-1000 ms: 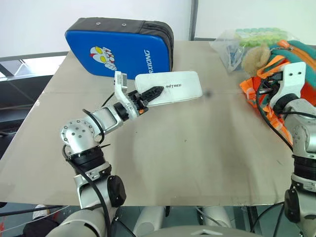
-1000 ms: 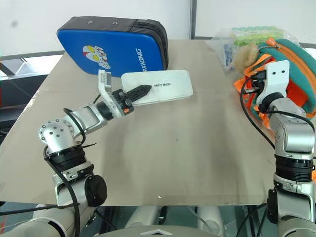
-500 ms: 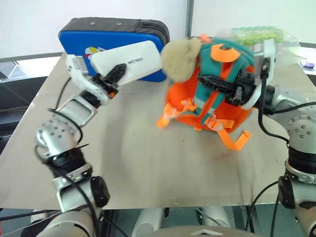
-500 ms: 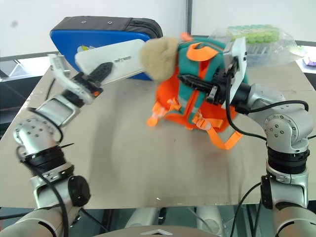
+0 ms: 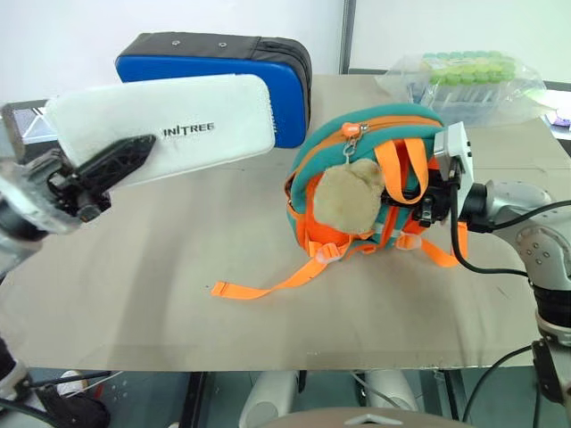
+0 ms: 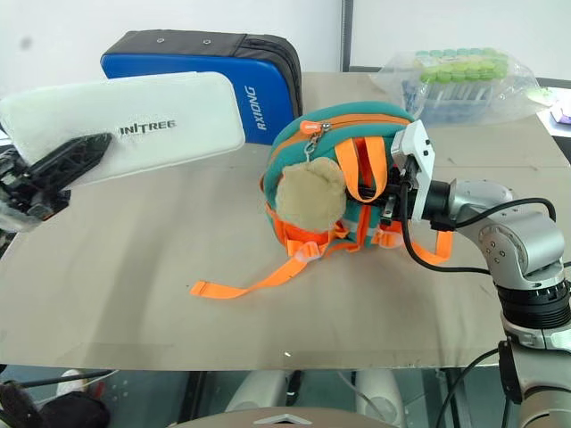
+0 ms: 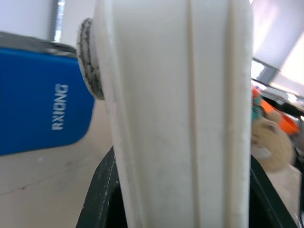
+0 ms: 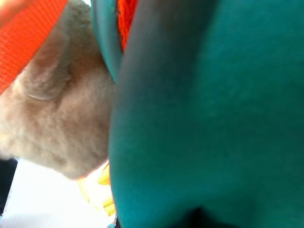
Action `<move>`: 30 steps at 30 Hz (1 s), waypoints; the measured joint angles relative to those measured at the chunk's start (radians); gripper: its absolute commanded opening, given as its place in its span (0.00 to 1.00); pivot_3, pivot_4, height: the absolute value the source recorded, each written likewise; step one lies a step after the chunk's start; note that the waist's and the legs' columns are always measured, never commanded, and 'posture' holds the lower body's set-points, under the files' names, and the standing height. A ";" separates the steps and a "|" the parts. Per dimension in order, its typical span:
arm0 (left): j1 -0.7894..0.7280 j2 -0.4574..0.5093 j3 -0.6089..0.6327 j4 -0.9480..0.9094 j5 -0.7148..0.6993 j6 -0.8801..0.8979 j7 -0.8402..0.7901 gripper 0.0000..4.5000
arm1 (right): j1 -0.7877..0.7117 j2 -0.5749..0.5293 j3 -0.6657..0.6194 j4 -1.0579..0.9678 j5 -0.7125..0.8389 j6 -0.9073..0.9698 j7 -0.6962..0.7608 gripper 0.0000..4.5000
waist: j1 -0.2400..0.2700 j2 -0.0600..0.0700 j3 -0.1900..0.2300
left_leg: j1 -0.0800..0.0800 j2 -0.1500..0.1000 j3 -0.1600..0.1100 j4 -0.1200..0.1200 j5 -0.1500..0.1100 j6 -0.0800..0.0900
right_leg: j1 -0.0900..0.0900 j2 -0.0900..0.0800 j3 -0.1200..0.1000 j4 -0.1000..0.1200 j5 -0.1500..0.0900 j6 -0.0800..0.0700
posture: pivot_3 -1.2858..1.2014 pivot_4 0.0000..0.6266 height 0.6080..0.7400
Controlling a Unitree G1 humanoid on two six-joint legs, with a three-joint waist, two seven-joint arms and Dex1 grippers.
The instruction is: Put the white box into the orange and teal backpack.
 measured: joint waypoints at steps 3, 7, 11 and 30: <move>0.000 0.004 -0.072 -0.026 0.046 -0.057 -0.074 0.25 | -0.005 -0.010 0.000 0.012 -0.003 -0.002 0.014 0.01 | 0.004 0.000 0.000 | 0.000 0.000 0.000 0.000 0.000 0.000 | 0.000 0.000 0.000 0.000 0.000 0.000 | 0.52 0.24 1.00; -0.031 0.004 -0.169 -0.047 0.109 -0.134 -0.131 0.25 | -0.018 -0.013 0.000 0.014 -0.002 0.002 0.020 0.01 | 0.011 0.000 0.000 | 0.000 0.001 0.000 0.000 0.000 0.000 | 0.000 0.000 0.000 0.000 0.000 0.000 | 0.52 0.24 1.00; -0.070 0.003 -0.254 -0.047 0.187 -0.227 -0.183 0.25 | -0.019 -0.016 -0.001 0.007 0.000 0.006 0.017 0.01 | 0.013 0.000 0.000 | 0.000 0.001 0.000 -0.001 0.000 0.000 | 0.000 0.000 0.000 -0.001 0.000 0.000 | 0.52 0.24 1.00; -0.593 -0.344 -1.048 0.117 0.845 -0.445 -0.109 0.48 | -0.074 -0.036 -0.021 -0.163 0.154 0.154 -0.089 0.00 | 0.005 0.000 0.001 | -0.002 -0.001 0.000 0.000 0.003 -0.004 | -0.001 0.000 0.000 -0.001 0.000 0.000 | 0.52 0.24 1.00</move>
